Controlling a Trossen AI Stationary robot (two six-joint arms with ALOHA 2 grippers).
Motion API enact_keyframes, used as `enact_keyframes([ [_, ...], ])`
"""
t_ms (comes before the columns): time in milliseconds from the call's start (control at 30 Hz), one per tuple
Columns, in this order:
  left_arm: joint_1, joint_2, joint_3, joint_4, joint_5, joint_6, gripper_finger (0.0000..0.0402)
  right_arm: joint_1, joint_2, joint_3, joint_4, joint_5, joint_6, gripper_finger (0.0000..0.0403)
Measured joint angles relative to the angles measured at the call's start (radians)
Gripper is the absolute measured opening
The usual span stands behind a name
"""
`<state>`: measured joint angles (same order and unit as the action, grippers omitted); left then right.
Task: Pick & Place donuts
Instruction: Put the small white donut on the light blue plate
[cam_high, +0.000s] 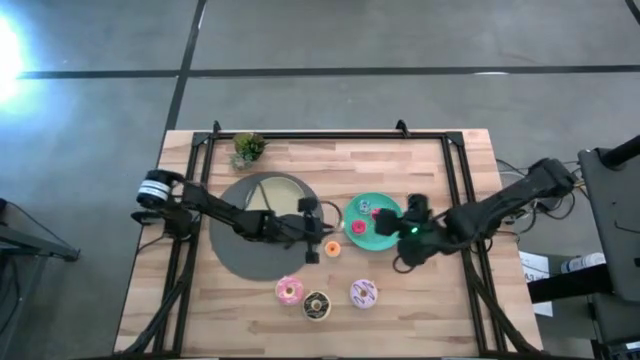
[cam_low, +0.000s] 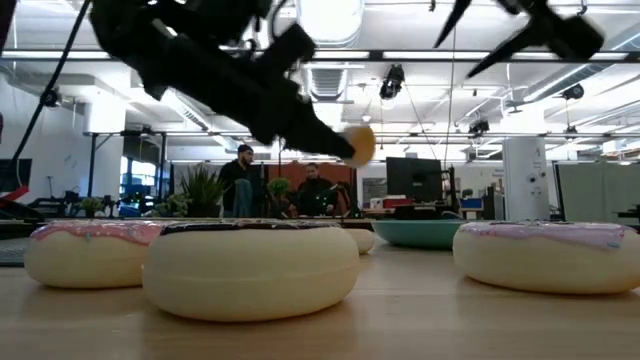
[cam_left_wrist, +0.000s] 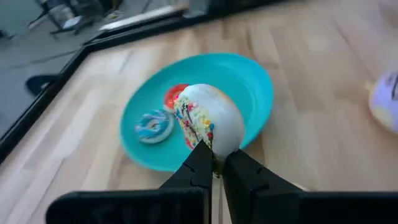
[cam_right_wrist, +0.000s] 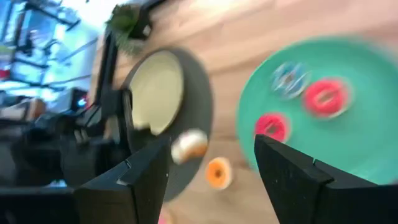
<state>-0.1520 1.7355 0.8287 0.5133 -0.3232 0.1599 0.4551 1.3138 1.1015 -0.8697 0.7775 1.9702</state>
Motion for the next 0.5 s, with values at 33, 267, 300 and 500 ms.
enact_keyframes([
  [33, 0.000, 0.026, 0.028, -0.013, 0.001, 0.032, 0.0001, 0.006, -0.014, 0.027, -0.077, 0.008, 0.014, 0.0224],
  [267, 0.002, 0.211, 0.266, -0.159, 0.011, 0.152, 0.0001, 0.014, -0.047, 0.183, -0.372, 0.070, 0.043, 0.0224],
  [300, 0.002, 0.234, 0.303, -0.187, 0.011, 0.157, 0.0001, 0.014, -0.053, 0.196, -0.384, 0.081, 0.042, 0.0224],
  [500, -0.003, 0.338, 0.501, -0.356, 0.016, 0.239, 0.0000, 0.019, -0.089, 0.235, -0.393, 0.121, -0.006, 0.0224],
])
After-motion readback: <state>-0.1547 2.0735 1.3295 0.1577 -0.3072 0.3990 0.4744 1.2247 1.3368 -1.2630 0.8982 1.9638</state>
